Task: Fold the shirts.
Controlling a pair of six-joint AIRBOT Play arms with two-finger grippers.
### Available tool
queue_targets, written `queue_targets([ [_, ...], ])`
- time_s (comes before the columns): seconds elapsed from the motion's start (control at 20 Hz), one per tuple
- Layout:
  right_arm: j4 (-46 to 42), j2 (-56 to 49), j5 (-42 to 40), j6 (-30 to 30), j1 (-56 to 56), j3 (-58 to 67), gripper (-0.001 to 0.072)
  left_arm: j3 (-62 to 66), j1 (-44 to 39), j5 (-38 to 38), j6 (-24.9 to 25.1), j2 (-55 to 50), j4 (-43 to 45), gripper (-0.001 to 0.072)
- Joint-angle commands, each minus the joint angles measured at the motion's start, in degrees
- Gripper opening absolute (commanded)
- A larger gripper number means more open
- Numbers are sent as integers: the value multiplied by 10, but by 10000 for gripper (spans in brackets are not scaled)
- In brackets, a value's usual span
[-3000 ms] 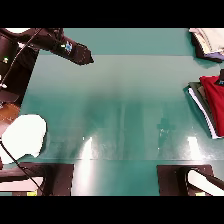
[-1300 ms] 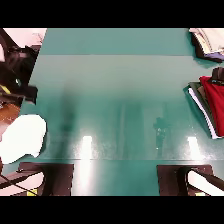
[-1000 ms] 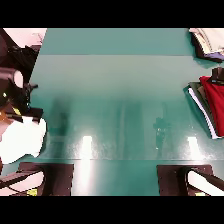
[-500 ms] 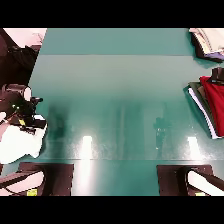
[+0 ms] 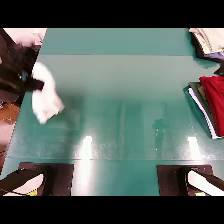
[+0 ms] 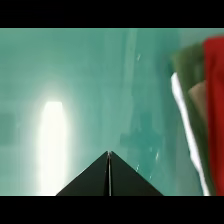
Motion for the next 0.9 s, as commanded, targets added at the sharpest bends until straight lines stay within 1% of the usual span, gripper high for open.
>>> queue_targets([
  [0.0, 0, 0, -2, 0, -1, 60, 17, 185, -86, 63, 75, 10, -207, 25],
  [0.1, 0, 0, -6, 0, -1, 87, 17, 217, -138, 101, 104, 10, -270, 25],
  [0.15, 0, 0, -6, 0, -1, 97, 17, 218, -164, 111, 116, 9, -276, 25],
  [0.25, 0, 0, -6, 1, -1, 113, 17, 218, -197, 102, 130, -9, -276, 24],
  [0.4, 0, 1, -3, 1, -1, 116, 17, 217, -205, 78, 135, -73, -276, 24],
  [0.6, 0, 1, 7, 1, -1, 116, 17, 217, -205, 95, 139, -194, -269, 32],
  [0.65, 0, 1, 7, 1, -1, 116, 17, 217, -205, 97, 130, -224, -255, 302],
  [0.7, 0, 1, 7, 1, -1, 116, 17, 217, -204, 96, 108, -247, -233, 575],
  [0.75, -1, 1, 7, 1, -1, 116, 17, 217, -199, 92, 82, -264, -209, 617],
  [0.85, -1, -1, 7, 1, -1, 116, 17, 217, -176, 57, 59, -273, -193, 617],
])
